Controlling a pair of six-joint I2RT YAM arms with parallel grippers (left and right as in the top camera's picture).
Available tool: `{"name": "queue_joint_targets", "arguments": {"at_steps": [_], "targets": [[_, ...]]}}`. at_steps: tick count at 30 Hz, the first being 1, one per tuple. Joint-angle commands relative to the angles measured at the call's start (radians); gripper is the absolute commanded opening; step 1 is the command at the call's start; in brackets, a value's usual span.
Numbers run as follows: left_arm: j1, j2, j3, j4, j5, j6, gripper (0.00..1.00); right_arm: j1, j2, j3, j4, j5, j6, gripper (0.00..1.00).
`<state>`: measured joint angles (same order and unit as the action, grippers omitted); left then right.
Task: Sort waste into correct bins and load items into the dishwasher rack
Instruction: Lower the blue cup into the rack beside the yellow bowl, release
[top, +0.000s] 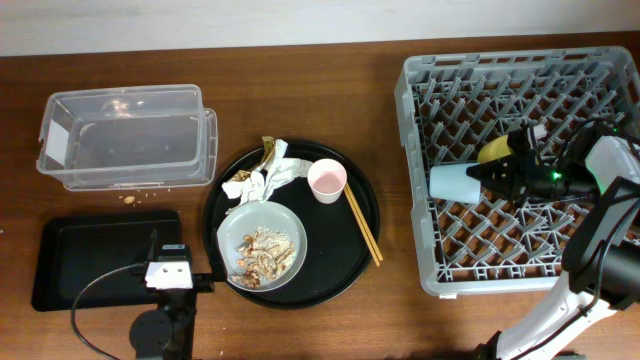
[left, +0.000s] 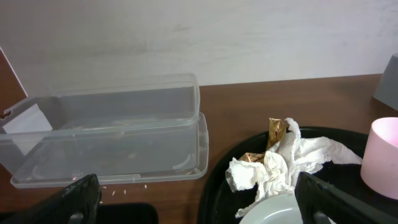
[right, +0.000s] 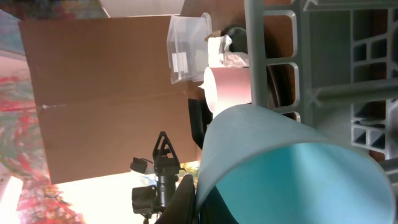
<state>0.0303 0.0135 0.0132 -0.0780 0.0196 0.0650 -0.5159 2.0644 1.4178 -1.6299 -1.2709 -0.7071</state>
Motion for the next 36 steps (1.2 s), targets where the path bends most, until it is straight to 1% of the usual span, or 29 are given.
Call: {"name": "queue_joint_targets", "arguments": {"at_steps": [1, 5, 6, 8, 9, 11, 15, 17, 19, 22, 27, 30, 34, 36], "targets": [[-0.004, -0.007, -0.005, -0.002, 0.011, 0.019, 0.99, 0.004, 0.016, -0.006, 0.015, 0.042, -0.014, 0.04], [-0.004, -0.007, -0.005, -0.002, 0.011, 0.019, 0.99, 0.003, 0.016, -0.005, 0.014, 0.110, 0.010, 0.05], [-0.004, -0.007, -0.005, -0.002, 0.011, 0.019, 0.99, 0.003, 0.016, -0.005, 0.013, 0.113, 0.013, 0.07], [-0.004, -0.007, -0.005, -0.002, 0.011, 0.019, 0.99, 0.003, 0.016, 0.005, 0.015, 0.129, 0.027, 0.17], [-0.004, -0.007, -0.005, -0.002, 0.011, 0.019, 0.99, 0.003, 0.016, 0.011, 0.020, 0.145, 0.049, 0.18], [-0.004, -0.007, -0.005, -0.002, 0.011, 0.019, 0.99, 0.003, 0.014, 0.033, 0.047, 0.216, 0.130, 0.18], [-0.004, -0.007, -0.005, -0.002, 0.011, 0.019, 0.99, 0.003, -0.013, 0.069, 0.177, 0.428, 0.410, 0.14], [-0.004, -0.007, -0.005, -0.002, 0.011, 0.019, 0.99, 0.003, -0.038, 0.082, 0.226, 0.575, 0.548, 0.12], [-0.004, -0.007, -0.005, -0.002, 0.011, 0.019, 0.99, 0.003, -0.066, 0.082, 0.260, 0.692, 0.651, 0.12], [-0.004, -0.007, -0.005, -0.002, 0.011, 0.019, 0.99, 0.003, -0.116, 0.083, 0.278, 0.826, 0.754, 0.13], [-0.004, -0.007, -0.005, -0.002, 0.011, 0.019, 0.99, 0.003, -0.196, 0.091, 0.269, 0.867, 0.790, 0.21], [-0.004, -0.007, -0.005, -0.002, 0.011, 0.019, 0.99, 0.006, -0.261, 0.109, 0.246, 0.960, 0.847, 0.21], [-0.004, -0.007, -0.005, -0.002, 0.011, 0.019, 0.99, 0.014, -0.386, 0.112, 0.228, 0.969, 0.847, 0.21], [-0.004, -0.007, -0.005, -0.002, 0.011, 0.019, 0.99, 0.041, -0.453, 0.112, 0.232, 0.970, 0.847, 0.21]]}}
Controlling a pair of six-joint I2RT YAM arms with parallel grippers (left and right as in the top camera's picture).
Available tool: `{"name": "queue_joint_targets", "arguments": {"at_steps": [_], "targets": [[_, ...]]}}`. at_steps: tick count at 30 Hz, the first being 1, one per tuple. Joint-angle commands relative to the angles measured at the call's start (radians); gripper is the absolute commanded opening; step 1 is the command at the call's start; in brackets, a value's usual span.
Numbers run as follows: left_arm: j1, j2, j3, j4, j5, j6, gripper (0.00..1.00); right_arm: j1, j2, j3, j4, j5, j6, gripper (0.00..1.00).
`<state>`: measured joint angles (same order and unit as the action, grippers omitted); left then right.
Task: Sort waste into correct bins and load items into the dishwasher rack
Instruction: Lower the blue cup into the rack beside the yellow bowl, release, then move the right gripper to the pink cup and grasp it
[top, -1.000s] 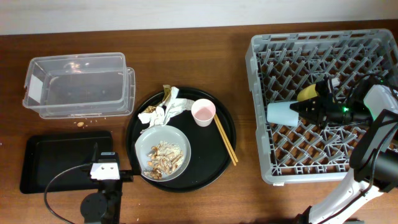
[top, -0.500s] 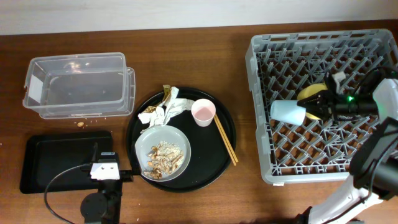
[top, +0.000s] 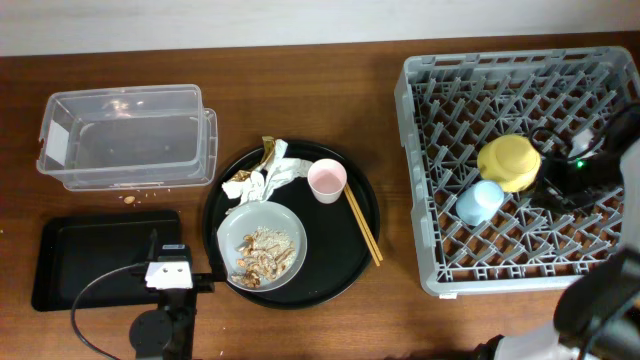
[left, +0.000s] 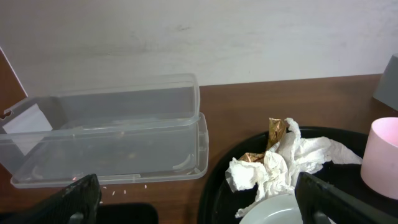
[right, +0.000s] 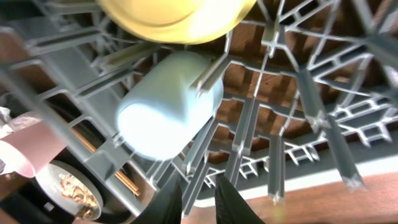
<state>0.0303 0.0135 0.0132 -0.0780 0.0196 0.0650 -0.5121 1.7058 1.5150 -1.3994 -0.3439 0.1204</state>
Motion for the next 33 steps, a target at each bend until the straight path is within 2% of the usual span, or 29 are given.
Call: {"name": "queue_joint_targets", "arguments": {"at_steps": [1, 6, 9, 10, 12, 16, 17, 21, 27, 30, 33], "targets": [[-0.004, -0.007, -0.005, -0.002, 0.011, 0.019, 0.99, 0.055, -0.119, 0.015, 0.002, 0.042, 0.020, 0.21], [-0.004, -0.007, -0.005, -0.002, 0.011, 0.019, 0.99, 0.220, -0.200, 0.015, 0.006, 0.031, 0.020, 0.20], [-0.004, -0.007, -0.005, -0.002, 0.011, 0.019, 0.99, 0.396, -0.217, 0.015, 0.056, 0.023, 0.020, 0.26], [-0.004, -0.007, -0.005, -0.002, 0.011, 0.019, 0.99, 0.498, -0.213, 0.015, 0.101, 0.023, 0.021, 0.29], [-0.004, -0.007, -0.005, -0.002, 0.011, 0.019, 0.99, 0.653, -0.197, 0.015, 0.202, 0.051, 0.084, 0.39], [-0.004, -0.007, -0.005, -0.002, 0.011, 0.019, 0.99, 0.892, -0.122, 0.015, 0.429, 0.196, 0.194, 0.74], [-0.004, -0.007, -0.005, -0.002, 0.011, 0.019, 0.99, 0.929, -0.092, 0.016, 0.455, 0.215, 0.208, 0.77], [-0.004, -0.007, -0.005, -0.002, 0.011, 0.019, 0.99, 1.026, 0.053, 0.042, 0.485, 0.216, 0.222, 0.75], [-0.004, -0.007, -0.005, -0.002, 0.011, 0.019, 0.99, 1.106, 0.341, 0.323, 0.295, 0.294, 0.172, 0.74], [-0.004, -0.007, -0.005, -0.002, 0.011, 0.019, 0.99, 1.137, 0.378, 0.380, 0.304, 0.370, 0.160, 0.73], [-0.004, -0.007, -0.005, -0.002, 0.011, 0.019, 0.99, 1.160, 0.379, 0.380, 0.325, 0.386, 0.158, 0.64]]}}
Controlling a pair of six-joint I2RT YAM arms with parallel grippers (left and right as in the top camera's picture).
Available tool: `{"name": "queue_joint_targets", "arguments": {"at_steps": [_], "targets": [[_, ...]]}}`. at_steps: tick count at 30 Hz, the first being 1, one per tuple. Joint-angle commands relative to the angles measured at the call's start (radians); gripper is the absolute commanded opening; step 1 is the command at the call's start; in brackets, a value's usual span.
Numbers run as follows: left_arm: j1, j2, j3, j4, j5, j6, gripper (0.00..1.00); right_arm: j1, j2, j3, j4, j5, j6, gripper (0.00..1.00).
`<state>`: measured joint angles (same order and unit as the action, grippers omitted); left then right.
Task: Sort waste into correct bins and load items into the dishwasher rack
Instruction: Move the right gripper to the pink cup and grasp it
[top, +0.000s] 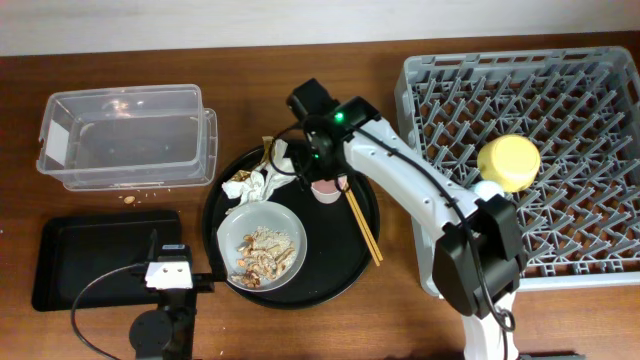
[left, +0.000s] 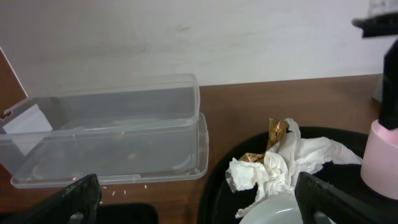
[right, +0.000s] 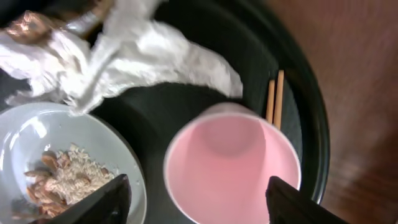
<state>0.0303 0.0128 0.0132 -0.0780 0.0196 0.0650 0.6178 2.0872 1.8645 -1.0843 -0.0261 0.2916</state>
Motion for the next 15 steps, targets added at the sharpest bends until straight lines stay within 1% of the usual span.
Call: {"name": "queue_joint_targets", "arguments": {"at_steps": [1, 5, 7, 12, 13, 15], "targets": [[-0.004, -0.006, -0.005, -0.002, 0.011, 0.019, 0.99, 0.034, -0.002, 0.030, 0.012, 0.069, -0.014, 0.62], [-0.004, -0.006, -0.005, -0.002, 0.011, 0.019, 0.99, 0.050, 0.029, 0.030, 0.030, 0.112, -0.013, 0.49], [-0.004, -0.006, -0.005, -0.002, 0.011, 0.019, 0.99, 0.074, 0.065, 0.027, 0.021, 0.111, 0.036, 0.46], [-0.004, -0.006, -0.005, -0.002, 0.011, 0.019, 0.99, 0.122, 0.113, 0.024, 0.021, 0.208, 0.062, 0.46], [-0.004, -0.006, -0.005, -0.002, 0.011, 0.019, 0.99, 0.125, 0.116, 0.024, 0.021, 0.207, 0.063, 0.45], [-0.004, -0.006, -0.005, -0.002, 0.011, 0.019, 0.99, 0.134, 0.119, 0.024, 0.018, 0.207, 0.066, 0.39]]}}
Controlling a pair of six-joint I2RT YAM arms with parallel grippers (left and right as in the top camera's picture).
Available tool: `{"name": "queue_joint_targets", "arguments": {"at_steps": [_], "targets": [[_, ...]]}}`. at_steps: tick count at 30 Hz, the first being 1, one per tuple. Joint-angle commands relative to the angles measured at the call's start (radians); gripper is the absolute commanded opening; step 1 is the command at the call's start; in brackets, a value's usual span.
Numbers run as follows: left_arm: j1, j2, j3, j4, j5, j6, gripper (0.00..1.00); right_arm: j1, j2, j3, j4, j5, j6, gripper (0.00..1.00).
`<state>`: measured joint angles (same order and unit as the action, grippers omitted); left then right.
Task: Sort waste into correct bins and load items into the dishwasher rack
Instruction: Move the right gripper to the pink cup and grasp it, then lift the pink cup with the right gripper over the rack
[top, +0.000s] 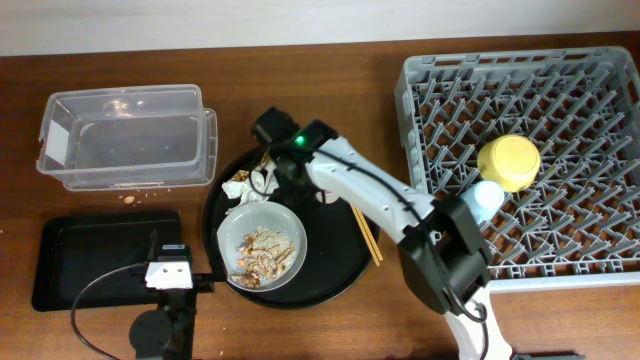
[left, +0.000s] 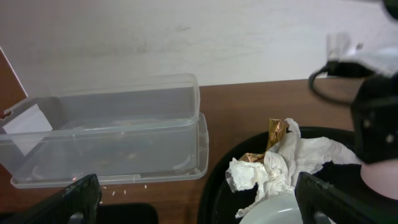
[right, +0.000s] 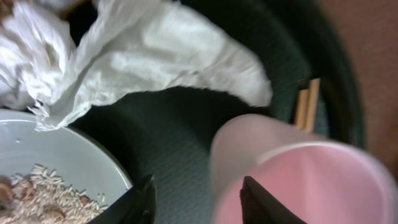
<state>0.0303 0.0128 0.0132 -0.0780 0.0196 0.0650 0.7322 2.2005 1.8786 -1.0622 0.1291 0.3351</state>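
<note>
A pink cup (right: 298, 180) stands on the round black tray (top: 213, 232), mostly under my right arm in the overhead view. My right gripper (right: 200, 199) is open low at it, one finger outside the cup's wall and the other over its mouth. Beside it lie crumpled tissue with a gold wrapper (top: 258, 178), a grey bowl of food scraps (top: 260, 243) and chopsticks (top: 365, 238). In the grey dishwasher rack (top: 520, 60) are a yellow cup (top: 508, 162) and a blue cup (top: 483, 197). My left gripper (left: 199, 208) rests open near the table's front, facing the tray.
A clear plastic bin (top: 125, 135) stands at the back left, with crumbs on the table in front of it. A flat black tray bin (top: 90, 245) lies at the front left. My right arm stretches across the round tray from the front right.
My right gripper has shifted left and come lower at the pink cup. Its fingers stood wide apart above the cup; now they stand closer together astride the cup's wall. The left arm is unchanged.
My right gripper held the blue cup in the rack. Then the blue cup lay in the rack next to the yellow one, with the gripper off it. Afterwards the gripper was open above the pink cup on the tray, and now it is down at that cup.
</note>
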Motion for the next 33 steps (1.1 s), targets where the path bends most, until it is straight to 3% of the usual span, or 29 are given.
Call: {"name": "queue_joint_targets", "arguments": {"at_steps": [1, 8, 13, 21, 22, 28, 33], "targets": [[-0.004, -0.006, -0.005, -0.002, 0.011, 0.019, 0.99, 0.020, 0.005, 0.011, -0.006, 0.052, 0.022, 0.33], [-0.004, -0.006, -0.005, -0.002, 0.011, 0.019, 0.99, 0.019, 0.004, 0.030, -0.048, 0.052, 0.022, 0.04], [-0.004, -0.006, -0.005, -0.002, 0.011, 0.019, 0.99, 0.018, -0.008, 0.180, -0.175, 0.057, 0.022, 0.04], [-0.004, -0.006, -0.005, -0.002, 0.011, 0.019, 0.99, -0.089, -0.058, 0.666, -0.638, 0.175, 0.023, 0.04], [-0.004, -0.006, -0.005, -0.002, 0.011, 0.019, 0.99, -0.121, -0.075, 0.688, -0.637, 0.145, -0.027, 0.04], [-0.004, -0.006, -0.005, -0.002, 0.011, 0.019, 0.99, -0.312, -0.273, 0.611, -0.637, 0.040, -0.032, 0.04], [-0.004, -0.006, -0.005, -0.002, 0.011, 0.019, 0.99, -0.502, -0.509, 0.365, -0.637, 0.038, -0.031, 0.04]]}}
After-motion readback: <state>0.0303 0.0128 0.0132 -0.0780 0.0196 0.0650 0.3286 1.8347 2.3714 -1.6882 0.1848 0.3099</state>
